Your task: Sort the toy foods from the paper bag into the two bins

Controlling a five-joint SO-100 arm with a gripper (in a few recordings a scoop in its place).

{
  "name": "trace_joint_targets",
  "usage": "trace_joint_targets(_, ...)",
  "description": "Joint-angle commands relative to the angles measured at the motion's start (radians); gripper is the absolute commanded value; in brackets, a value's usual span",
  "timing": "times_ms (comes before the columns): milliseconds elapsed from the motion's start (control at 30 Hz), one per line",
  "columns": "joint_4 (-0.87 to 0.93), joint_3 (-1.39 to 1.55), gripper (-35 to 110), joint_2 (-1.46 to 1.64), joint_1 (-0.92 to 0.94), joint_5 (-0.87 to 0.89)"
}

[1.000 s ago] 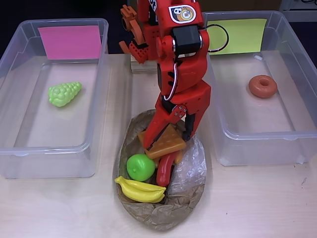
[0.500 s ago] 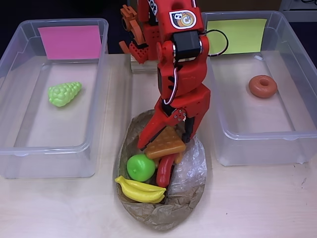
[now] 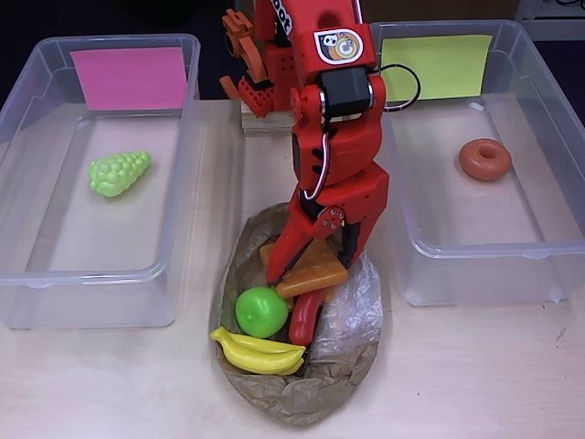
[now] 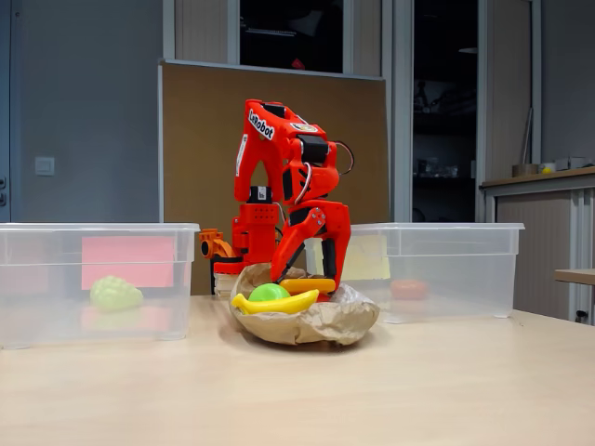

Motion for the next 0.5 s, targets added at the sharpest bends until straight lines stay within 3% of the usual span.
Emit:
trace_joint_targets(0, -0.012, 0.0, 40, -0.005, -0.003, 0.002)
trace_joint_targets(300, -0.046, -0.002, 38, -0.034, 0.021, -0.032)
trace_joint_targets(467, 0.002, -0.023, 28, -0.017, 0.031, -0.043)
